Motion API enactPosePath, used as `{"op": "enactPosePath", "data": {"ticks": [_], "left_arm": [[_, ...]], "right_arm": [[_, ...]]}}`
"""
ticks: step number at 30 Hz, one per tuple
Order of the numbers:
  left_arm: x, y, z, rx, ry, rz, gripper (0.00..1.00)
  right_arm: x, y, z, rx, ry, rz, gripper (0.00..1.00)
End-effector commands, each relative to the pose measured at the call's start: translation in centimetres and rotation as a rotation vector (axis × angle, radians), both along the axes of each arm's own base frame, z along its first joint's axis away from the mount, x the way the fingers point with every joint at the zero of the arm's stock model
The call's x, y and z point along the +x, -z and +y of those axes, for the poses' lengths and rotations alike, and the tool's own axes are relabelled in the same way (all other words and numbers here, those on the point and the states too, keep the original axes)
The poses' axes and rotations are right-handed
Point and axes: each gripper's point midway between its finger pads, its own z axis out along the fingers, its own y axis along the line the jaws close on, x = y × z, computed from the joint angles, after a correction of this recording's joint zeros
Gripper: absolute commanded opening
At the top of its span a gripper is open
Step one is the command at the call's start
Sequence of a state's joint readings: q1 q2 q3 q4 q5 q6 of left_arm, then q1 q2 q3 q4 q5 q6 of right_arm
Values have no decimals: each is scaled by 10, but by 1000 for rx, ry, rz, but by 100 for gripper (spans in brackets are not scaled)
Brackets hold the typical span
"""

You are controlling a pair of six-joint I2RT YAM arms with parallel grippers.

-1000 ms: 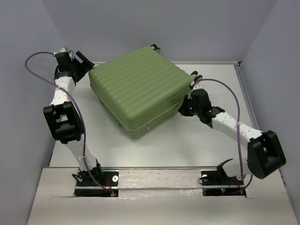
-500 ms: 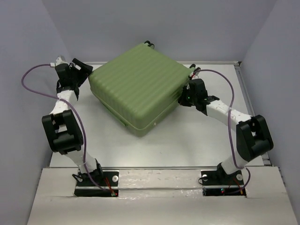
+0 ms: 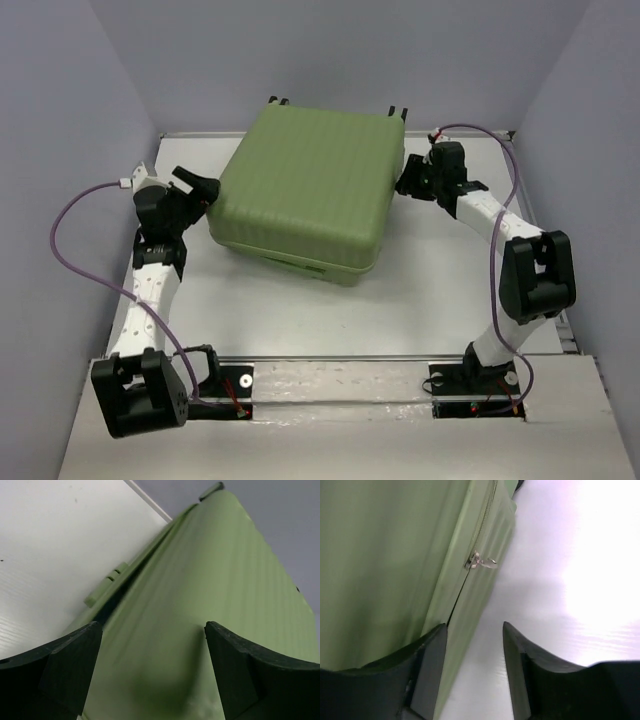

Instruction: Pack the luggage

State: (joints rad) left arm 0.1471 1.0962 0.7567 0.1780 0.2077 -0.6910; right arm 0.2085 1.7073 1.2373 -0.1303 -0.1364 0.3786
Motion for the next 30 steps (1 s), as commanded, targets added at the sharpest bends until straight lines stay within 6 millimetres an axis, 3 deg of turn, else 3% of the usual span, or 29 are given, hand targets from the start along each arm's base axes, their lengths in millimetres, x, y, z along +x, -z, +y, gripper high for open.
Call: {"op": "enactPosePath", "data": {"ticks": [1,2,3,4,5,6,7,8,9,10,11,13,14,15,17,18,22,26,30], "left_arm": [[-19,-75,-20,64,84,-110,97],[-22,-91,-16,84,60,-139,98],[-30,-125,-15,108,48,-220,98],[-34,-139,-12,146,24,-256,98],[-40,-145,-12,166,17,-262,98],[-52,-157,-16,185,20,-300,98],[-57,-156,-31,199,66,-309,98],[-62,-154,-41,224,98,-318,98],[-72,-152,-53,230,141,-332,97],[-77,-128,-75,225,221,-297,93],[-83,-117,-89,220,273,-289,91],[-99,-71,-118,198,390,-229,86],[-114,-58,-145,182,479,-220,85],[-127,-30,-157,156,523,-177,84],[-154,-17,-190,120,620,-181,84],[-165,-3,-196,83,629,-166,82],[-199,27,-226,32,709,-131,79],[-209,51,-250,61,786,-97,79],[-205,53,-266,105,820,-110,80]], "right_arm": [[-34,-64,44,101,-214,-158,59],[-45,-73,43,111,-222,-175,59],[-54,-71,42,116,-226,-170,58],[-68,-54,40,118,-229,-133,56],[-76,-49,38,121,-234,-129,51],[-88,-57,37,133,-238,-156,41],[-95,-53,35,135,-241,-160,34],[-106,-34,32,136,-233,-151,25],[-112,-31,31,145,-230,-160,13],[-121,-37,30,156,-240,-195,8],[-127,-42,36,178,-285,-235,7],[-146,-28,40,198,-349,-240,8],[-154,-39,47,226,-408,-292,12],[-161,-30,48,229,-427,-289,26],[-165,-29,49,222,-451,-316,40],[-167,-22,48,204,-463,-313,43],[-169,-15,53,200,-521,-338,45],[-162,-16,55,178,-543,-391,45],[-158,-11,61,171,-595,-420,45]]}}
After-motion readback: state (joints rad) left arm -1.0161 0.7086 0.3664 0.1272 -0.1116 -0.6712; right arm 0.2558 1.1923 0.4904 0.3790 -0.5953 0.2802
